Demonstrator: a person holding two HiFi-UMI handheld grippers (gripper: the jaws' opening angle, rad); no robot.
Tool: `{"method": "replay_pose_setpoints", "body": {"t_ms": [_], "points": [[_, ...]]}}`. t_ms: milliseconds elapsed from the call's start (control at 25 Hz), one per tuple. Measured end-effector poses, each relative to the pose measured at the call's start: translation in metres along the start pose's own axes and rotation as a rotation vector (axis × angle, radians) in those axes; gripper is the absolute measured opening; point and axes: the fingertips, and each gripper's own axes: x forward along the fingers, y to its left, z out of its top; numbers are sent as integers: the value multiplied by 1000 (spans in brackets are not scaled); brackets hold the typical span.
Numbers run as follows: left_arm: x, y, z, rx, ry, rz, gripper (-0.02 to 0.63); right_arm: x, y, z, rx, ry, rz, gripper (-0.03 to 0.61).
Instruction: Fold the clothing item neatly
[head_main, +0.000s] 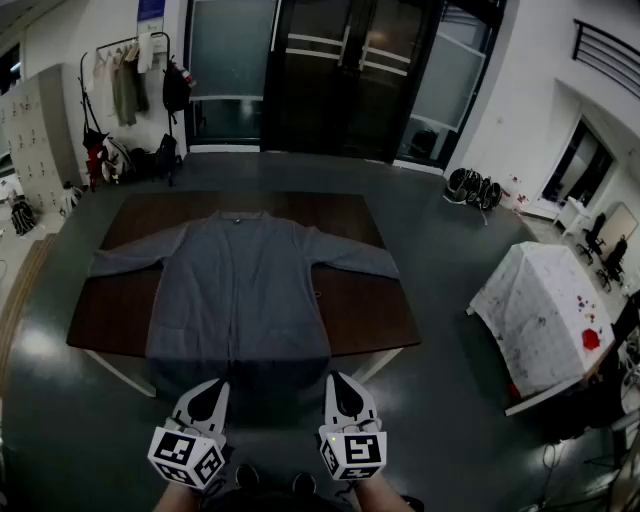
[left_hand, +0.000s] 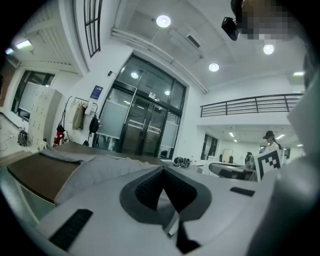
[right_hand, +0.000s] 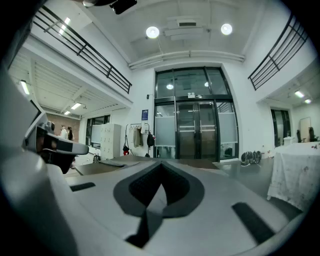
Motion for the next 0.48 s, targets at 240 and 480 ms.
{"method": "replay_pose_setpoints", "body": {"t_ms": [240, 480], "points": [[-6, 5, 0, 1, 2, 5, 8, -5, 7, -4, 6, 16, 2, -12], [-9, 11, -2, -12, 2, 3, 8, -6, 9, 1, 3, 0, -19, -12]]}}
